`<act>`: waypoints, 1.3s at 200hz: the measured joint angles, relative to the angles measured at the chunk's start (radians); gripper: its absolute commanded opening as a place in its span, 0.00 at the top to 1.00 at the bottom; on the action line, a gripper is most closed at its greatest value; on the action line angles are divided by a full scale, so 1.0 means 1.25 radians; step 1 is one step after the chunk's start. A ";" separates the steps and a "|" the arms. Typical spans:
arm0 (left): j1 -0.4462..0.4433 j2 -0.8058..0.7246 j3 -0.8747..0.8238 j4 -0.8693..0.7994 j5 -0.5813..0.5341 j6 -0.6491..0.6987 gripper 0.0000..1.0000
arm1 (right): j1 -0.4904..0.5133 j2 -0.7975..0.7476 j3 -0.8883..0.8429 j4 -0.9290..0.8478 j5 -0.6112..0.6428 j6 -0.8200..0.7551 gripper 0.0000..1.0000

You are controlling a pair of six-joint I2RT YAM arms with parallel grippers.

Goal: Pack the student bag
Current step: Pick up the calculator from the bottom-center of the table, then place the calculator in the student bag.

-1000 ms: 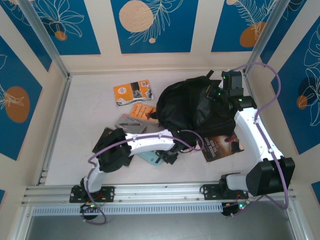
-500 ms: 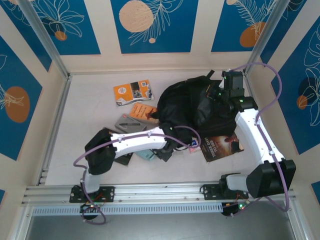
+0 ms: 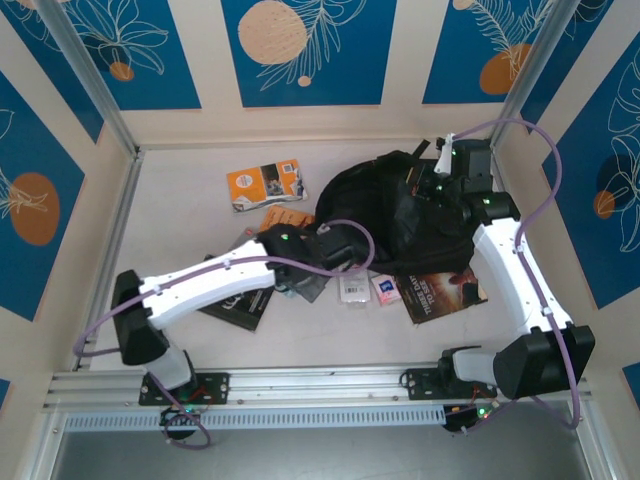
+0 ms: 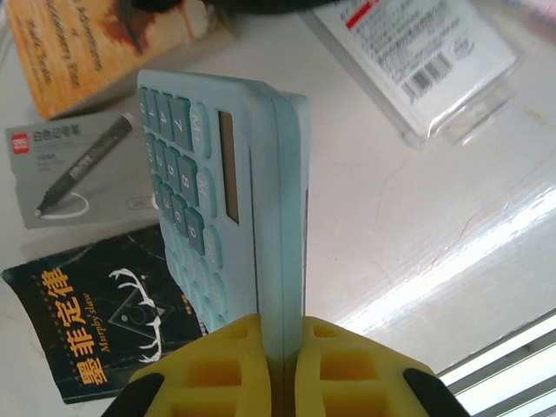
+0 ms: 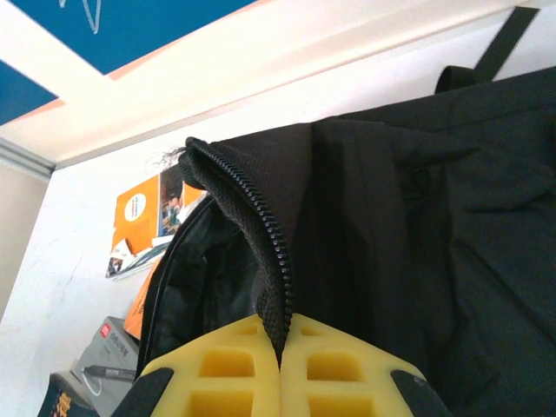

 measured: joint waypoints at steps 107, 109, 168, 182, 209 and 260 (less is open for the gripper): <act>0.305 -0.209 -0.067 0.405 0.438 -0.092 1.00 | -0.019 0.067 0.141 -0.100 -0.198 -0.028 1.00; 0.307 -0.205 -0.071 0.419 0.449 -0.099 1.00 | -0.020 0.067 0.144 -0.103 -0.201 -0.028 1.00; 0.330 -0.070 -0.124 0.723 0.632 -0.286 1.00 | -0.027 0.070 0.161 -0.123 -0.245 -0.015 1.00; 0.336 -0.050 -0.153 0.805 0.655 -0.341 1.00 | -0.027 0.070 0.161 -0.123 -0.252 -0.005 1.00; 0.345 0.002 -0.219 0.989 0.678 -0.465 1.00 | -0.033 0.070 0.160 -0.112 -0.272 0.024 1.00; 0.347 0.188 -0.237 1.223 0.684 -0.656 1.00 | -0.053 0.070 0.133 -0.064 -0.314 0.081 1.00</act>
